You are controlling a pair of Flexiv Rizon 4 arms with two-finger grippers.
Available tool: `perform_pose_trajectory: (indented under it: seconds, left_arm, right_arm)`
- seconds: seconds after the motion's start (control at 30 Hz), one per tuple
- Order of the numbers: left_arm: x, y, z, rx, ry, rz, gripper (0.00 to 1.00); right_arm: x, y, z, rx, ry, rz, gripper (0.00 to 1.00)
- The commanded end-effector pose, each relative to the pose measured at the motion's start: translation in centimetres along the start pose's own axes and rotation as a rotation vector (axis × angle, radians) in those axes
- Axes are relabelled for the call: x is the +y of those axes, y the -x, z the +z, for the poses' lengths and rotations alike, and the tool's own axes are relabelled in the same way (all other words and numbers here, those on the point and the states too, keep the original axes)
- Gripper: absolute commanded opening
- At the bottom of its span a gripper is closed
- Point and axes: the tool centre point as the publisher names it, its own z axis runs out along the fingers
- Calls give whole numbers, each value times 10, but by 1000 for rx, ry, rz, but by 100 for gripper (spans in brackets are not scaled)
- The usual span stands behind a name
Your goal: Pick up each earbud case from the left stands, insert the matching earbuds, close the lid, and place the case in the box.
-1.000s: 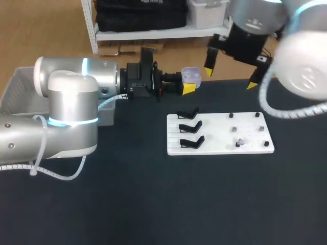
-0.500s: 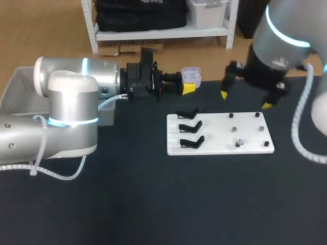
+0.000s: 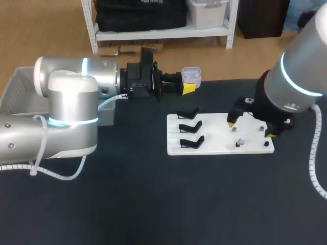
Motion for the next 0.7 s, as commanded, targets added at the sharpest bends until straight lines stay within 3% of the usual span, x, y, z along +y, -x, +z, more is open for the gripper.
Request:
perform_pose_trajectory:
  seconds: [0.03,0.2,0.27,0.43,0.7]
  left_arm:
    - [-1,-2,0,-8,6,5,0]
    - [-1,-2,0,-8,6,5,0]
    - [-1,-2,0,-8,6,5,0]
    - [-1,-2,0,-8,6,5,0]
    - [-1,-2,0,-8,6,5,0]
  right_arm:
    - [-1,-3,0,-54,1,2,100]
    - [-1,-3,0,-54,1,2,100]
    - [-3,-6,13,-3,29,59,100]
    - [-9,-14,41,54,2,77,100]
    - [-13,-15,69,109,-2,108,100]
